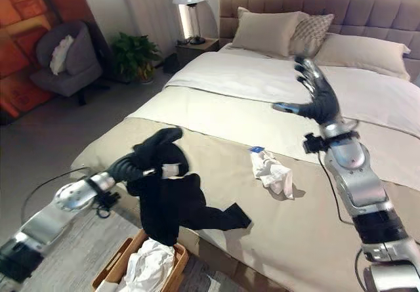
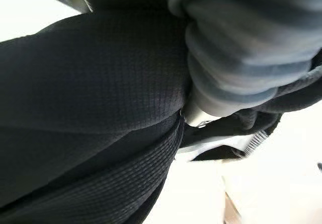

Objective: Pick up clothes into the bucket

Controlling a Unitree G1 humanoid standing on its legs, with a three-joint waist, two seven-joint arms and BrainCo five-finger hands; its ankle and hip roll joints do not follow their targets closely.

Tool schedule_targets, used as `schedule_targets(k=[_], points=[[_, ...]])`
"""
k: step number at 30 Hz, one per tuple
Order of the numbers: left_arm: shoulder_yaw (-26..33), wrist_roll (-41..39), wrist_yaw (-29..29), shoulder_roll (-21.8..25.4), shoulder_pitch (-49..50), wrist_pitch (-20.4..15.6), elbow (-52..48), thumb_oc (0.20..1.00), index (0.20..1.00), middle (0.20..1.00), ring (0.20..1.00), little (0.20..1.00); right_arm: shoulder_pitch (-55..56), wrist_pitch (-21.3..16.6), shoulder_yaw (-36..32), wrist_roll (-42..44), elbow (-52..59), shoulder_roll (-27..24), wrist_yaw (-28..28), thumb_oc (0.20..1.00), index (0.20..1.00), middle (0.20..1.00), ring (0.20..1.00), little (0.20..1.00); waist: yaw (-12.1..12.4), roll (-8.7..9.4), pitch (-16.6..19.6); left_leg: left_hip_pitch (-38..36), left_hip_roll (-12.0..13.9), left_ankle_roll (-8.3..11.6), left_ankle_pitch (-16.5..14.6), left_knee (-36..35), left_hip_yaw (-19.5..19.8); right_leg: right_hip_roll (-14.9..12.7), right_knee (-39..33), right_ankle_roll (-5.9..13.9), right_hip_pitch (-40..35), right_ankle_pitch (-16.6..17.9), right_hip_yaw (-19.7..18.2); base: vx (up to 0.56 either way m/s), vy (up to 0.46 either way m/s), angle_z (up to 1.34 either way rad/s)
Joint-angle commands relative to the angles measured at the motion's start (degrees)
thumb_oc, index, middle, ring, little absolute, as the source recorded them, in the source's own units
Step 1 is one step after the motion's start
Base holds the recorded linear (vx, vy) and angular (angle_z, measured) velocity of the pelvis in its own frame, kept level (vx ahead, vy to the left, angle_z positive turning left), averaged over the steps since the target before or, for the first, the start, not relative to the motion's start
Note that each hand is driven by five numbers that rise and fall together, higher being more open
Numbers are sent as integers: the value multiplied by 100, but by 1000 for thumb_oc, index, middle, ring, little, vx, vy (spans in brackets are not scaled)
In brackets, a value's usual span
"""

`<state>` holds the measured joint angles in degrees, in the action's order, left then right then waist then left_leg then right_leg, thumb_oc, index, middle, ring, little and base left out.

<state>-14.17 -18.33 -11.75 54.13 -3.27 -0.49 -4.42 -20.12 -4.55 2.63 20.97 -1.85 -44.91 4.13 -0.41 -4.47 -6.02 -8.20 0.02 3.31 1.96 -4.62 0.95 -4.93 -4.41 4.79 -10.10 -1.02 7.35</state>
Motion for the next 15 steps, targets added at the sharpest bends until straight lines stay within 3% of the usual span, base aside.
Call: schedule_targets(k=[1,2,4,8,15], points=[[1156,533,335,658,158,-615,-576,200,200,200,200,200,-85,-156,-355,-312,-149,27,159,1000,1000,1000,1000,1000,182,363,128,322,-340,-227,-672,746,148,-459,590,342,330,-110,277,7,5,15],[1199,536,333,659,208,-608,-603,200,200,200,200,200,-90,-156,-342,-313,-146,35,158,1000,1000,1000,1000,1000,166,368,130,324,-341,-228,-673,750,149,-460,591,342,330,-111,278,-9,11,20],[1960,735,625,647,699,-738,-710,200,200,200,200,200,49,-120,-451,-425,-463,115,240,1000,1000,1000,1000,1000,303,361,39,413,-376,-230,-664,799,247,-484,623,336,357,-123,368,-24,12,17],[2572,895,1121,386,1006,-896,-747,200,200,200,200,200,47,-91,-432,-724,-899,269,431,1000,1000,1000,1000,1000,446,353,-139,616,-436,-233,-634,898,380,-512,698,319,470,-128,491,-60,12,21],[2457,838,1669,-191,764,-1055,-391,200,200,200,200,200,-456,24,-195,-1206,-1936,372,931,1000,1000,1000,1000,1000,601,225,-701,1289,-574,-261,-532,1219,633,-619,1099,251,1098,-128,638,-120,19,25]])
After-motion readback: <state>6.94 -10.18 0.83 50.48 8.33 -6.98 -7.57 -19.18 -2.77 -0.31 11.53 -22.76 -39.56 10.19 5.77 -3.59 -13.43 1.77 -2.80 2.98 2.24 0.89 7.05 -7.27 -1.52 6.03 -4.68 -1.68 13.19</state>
